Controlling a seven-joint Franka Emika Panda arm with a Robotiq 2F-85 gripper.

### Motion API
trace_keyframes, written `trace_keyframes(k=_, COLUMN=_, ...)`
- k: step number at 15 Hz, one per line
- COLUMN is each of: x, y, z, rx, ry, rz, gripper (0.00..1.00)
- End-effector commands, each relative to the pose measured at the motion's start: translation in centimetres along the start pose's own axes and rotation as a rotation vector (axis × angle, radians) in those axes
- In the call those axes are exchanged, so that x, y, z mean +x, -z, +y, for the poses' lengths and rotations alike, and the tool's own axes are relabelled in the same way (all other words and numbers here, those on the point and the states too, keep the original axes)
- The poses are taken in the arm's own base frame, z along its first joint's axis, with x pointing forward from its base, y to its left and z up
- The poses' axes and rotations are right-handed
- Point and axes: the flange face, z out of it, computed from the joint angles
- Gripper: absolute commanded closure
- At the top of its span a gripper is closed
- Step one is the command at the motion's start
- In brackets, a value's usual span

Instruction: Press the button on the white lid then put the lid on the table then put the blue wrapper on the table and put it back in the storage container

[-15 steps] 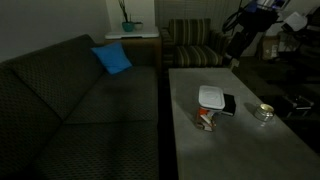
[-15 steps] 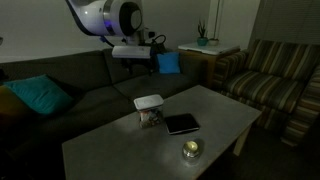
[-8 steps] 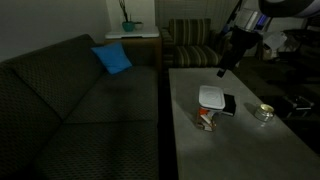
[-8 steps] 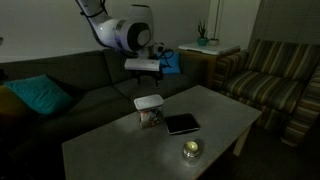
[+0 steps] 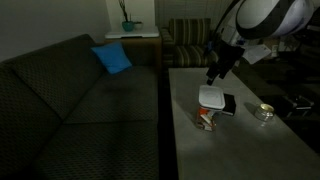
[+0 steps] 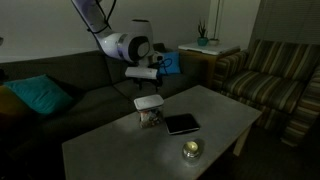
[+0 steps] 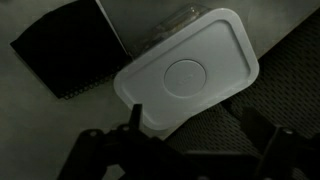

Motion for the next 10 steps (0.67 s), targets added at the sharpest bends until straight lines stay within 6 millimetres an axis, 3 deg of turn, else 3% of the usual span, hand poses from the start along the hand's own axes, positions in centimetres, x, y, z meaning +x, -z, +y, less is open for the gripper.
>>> trace_keyframes(k=1, x=1.25, y=-1.07, z=-0.58, rx=0.004, ry=-0.032, rz=-0.023, gripper=0.00)
trace_keyframes(k=10, x=1.42, y=-1.67, z=-0.72, rx=-0.001, ry=-0.043, rz=-0.033, gripper=0.00)
